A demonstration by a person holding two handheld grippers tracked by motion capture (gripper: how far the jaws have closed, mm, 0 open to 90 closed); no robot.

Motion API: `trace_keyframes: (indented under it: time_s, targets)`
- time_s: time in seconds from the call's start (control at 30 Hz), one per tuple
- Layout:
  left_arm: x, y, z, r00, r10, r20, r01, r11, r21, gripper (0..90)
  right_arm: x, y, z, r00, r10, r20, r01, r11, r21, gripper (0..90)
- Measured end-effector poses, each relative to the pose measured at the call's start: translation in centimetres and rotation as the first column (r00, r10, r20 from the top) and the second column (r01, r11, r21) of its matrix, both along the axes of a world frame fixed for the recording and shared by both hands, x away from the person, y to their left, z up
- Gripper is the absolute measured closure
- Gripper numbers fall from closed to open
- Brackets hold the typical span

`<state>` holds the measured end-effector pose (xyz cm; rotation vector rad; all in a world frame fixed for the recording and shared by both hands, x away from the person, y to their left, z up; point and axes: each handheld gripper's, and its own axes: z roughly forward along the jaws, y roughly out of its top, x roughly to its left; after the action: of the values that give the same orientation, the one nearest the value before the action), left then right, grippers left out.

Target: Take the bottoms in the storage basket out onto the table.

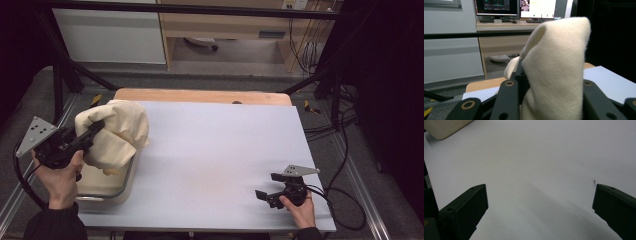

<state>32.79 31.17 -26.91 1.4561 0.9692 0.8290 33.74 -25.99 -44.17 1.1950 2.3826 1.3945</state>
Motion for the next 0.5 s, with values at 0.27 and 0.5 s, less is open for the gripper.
trace_keyframes:
  time_s: [0.27, 0.5]
  targets:
    - [0.2, -0.7, 0.2, 0.9999, -0.013, 0.002, 0.013, 0.9999, 0.005, 66.7, 0.0, 0.0, 0.0, 1.0000, 0.000, 0.000, 0.000, 1.000, 0.001, 0.5]
    - [0.5, -1.6, 0.2, 0.9996, -0.028, 0.001, 0.028, 0.9996, 0.009, 66.7, 0.0, 0.0, 0.0, 1.0000, 0.001, 0.002, -0.001, 1.000, -0.001, 0.5]
